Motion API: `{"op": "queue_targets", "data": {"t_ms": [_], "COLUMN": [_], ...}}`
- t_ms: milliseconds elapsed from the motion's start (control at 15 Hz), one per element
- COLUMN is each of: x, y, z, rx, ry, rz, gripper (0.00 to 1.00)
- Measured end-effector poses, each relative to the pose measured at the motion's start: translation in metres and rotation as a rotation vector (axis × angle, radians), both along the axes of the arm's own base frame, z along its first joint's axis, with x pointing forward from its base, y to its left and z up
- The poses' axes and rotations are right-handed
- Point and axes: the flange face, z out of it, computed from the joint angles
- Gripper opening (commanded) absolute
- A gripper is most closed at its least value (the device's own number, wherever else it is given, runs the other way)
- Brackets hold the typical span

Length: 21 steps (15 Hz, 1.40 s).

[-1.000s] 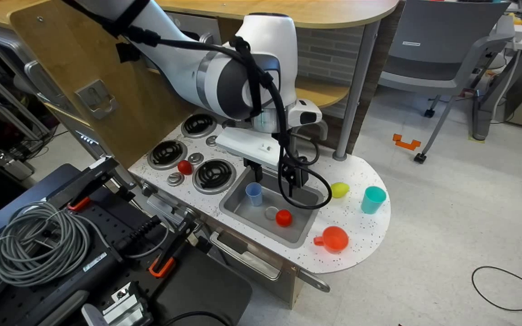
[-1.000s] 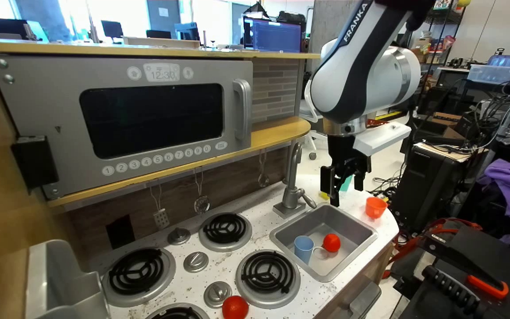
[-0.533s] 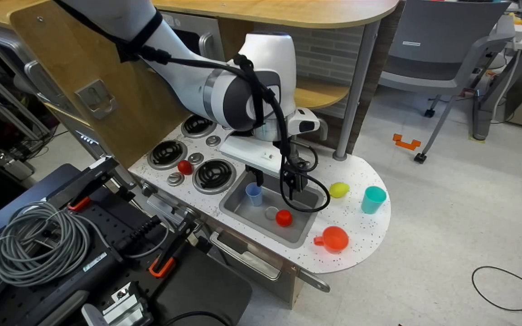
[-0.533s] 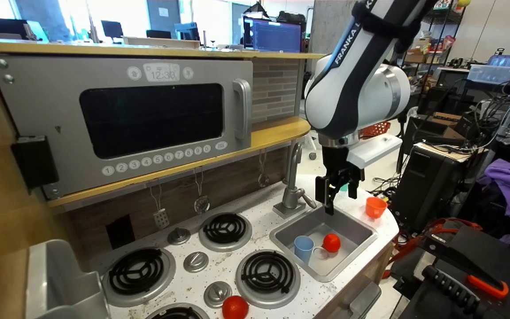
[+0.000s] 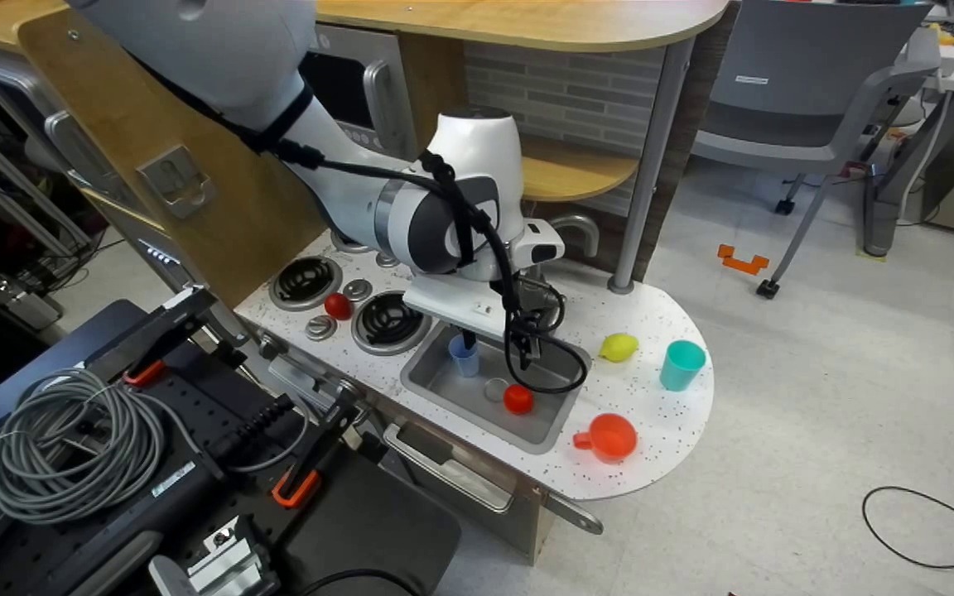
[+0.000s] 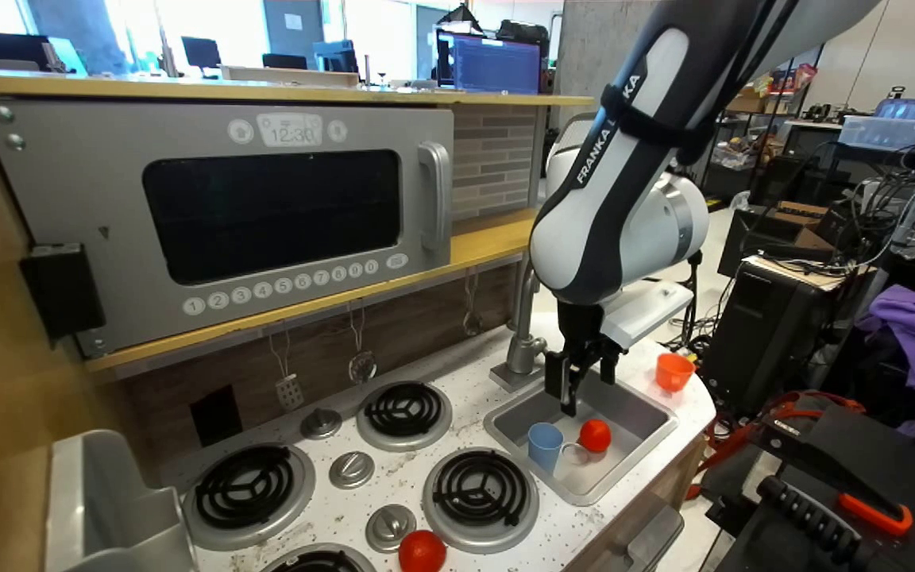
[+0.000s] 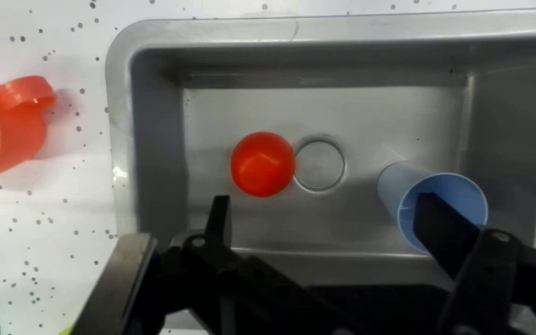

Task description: Take the cup out of the sink and put it in the orange cup

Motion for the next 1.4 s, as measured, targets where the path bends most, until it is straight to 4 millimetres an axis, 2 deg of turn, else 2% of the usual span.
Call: {"op": "queue_targets", "data": {"t_ms": [267,600,800,1133,1200,1267,1400], "x": [0.001,0.011,0.015,0.009,0.008,0.007,0.006], "y": [0.016,0.029,0.03,0.02,0.018,0.017,0.015], "z": [-0.017,-0.022,-0.027,-0.043,-0.046,-0.049,-0.054], "rx": [0.01,0.009,0.006,-0.014,-0.018,-0.022,-0.026], "ry": [-0.007,-0.031,-0.034,-0.014,-0.009,-0.005,-0.001], "rz": [0.026,0.054,0.059,0.064,0.067,0.068,0.071], "gripper": [1.0,1.0,1.0,1.0,0.75,0.74,0.58]}}
